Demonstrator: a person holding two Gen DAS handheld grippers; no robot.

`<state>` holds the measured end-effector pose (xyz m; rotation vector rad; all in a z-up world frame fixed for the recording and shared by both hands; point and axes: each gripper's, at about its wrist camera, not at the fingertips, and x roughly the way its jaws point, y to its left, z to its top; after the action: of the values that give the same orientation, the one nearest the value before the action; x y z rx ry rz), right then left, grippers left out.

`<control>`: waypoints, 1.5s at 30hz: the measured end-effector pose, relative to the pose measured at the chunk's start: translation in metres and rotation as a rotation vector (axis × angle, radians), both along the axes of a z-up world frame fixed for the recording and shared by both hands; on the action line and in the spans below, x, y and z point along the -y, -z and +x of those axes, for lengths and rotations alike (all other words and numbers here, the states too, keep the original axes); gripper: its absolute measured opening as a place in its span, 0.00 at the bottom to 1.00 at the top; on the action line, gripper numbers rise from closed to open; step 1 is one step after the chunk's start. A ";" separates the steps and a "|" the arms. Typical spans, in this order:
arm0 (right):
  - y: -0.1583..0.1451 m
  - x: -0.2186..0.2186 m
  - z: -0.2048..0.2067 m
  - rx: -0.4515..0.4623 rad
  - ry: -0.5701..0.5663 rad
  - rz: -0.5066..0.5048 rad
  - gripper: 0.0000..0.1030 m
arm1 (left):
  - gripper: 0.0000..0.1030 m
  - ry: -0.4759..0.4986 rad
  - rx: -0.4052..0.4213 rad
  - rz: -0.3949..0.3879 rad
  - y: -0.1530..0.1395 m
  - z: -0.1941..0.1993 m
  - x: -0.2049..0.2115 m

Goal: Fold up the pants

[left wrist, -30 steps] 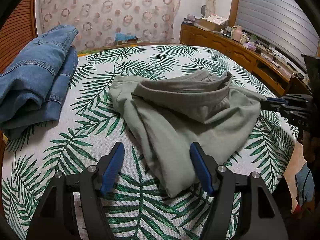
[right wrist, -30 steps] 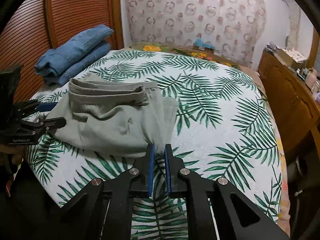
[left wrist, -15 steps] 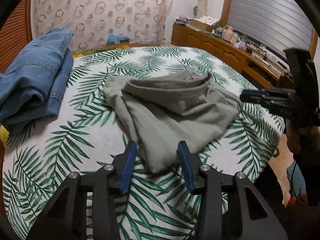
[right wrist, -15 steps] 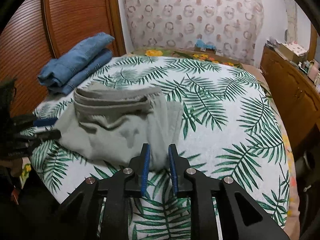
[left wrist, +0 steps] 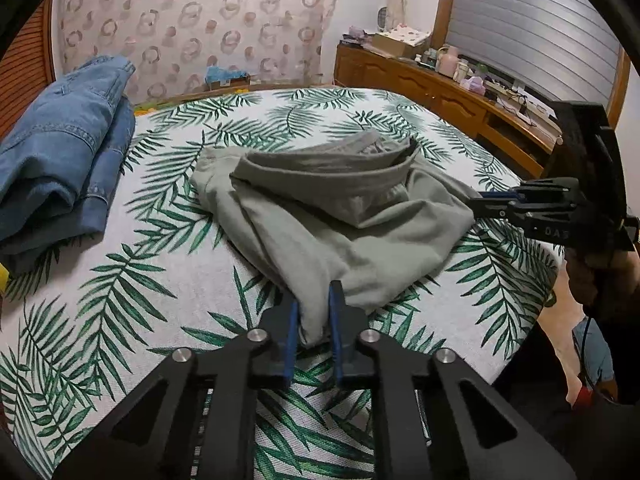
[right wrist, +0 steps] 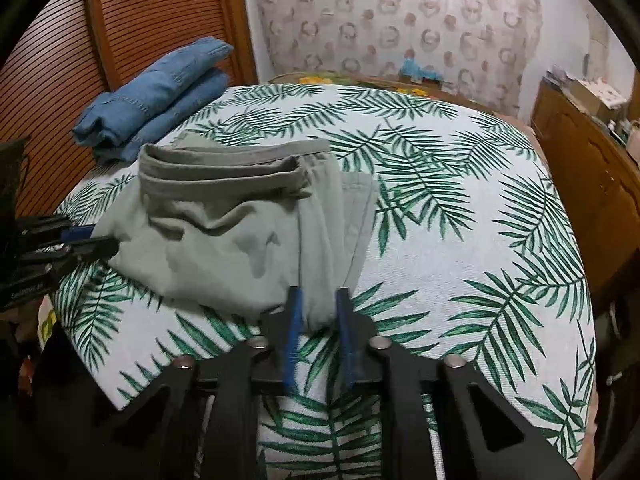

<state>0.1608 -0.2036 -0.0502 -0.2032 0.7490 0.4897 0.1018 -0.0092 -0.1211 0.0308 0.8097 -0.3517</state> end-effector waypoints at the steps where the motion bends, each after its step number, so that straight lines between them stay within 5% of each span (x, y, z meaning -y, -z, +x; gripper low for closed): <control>1: -0.001 0.000 -0.002 0.010 0.000 -0.003 0.10 | 0.13 -0.002 0.007 -0.005 -0.002 -0.001 0.000; 15: -0.027 0.011 -0.046 0.067 -0.072 0.100 0.09 | 0.13 -0.018 0.044 -0.035 -0.034 -0.033 -0.012; 18: -0.028 0.010 -0.046 0.084 -0.061 0.089 0.15 | 0.22 -0.029 0.030 -0.049 -0.032 -0.027 -0.017; 21: -0.027 0.006 -0.044 0.096 -0.067 0.084 0.22 | 0.47 -0.052 0.035 -0.038 -0.031 -0.022 -0.021; 25: -0.021 -0.004 -0.032 0.095 -0.087 0.061 0.30 | 0.67 -0.074 0.028 -0.044 -0.024 -0.011 -0.028; 38: -0.005 -0.043 0.033 0.030 -0.198 -0.017 0.31 | 0.67 -0.074 -0.004 -0.010 -0.014 0.026 -0.029; 45: 0.000 -0.043 0.059 -0.058 -0.247 0.064 0.31 | 0.67 -0.080 -0.037 -0.008 -0.004 0.046 -0.033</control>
<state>0.2194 -0.1605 -0.0505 -0.2242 0.7676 0.7557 0.1478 0.0234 -0.1172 -0.0159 0.8441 -0.2808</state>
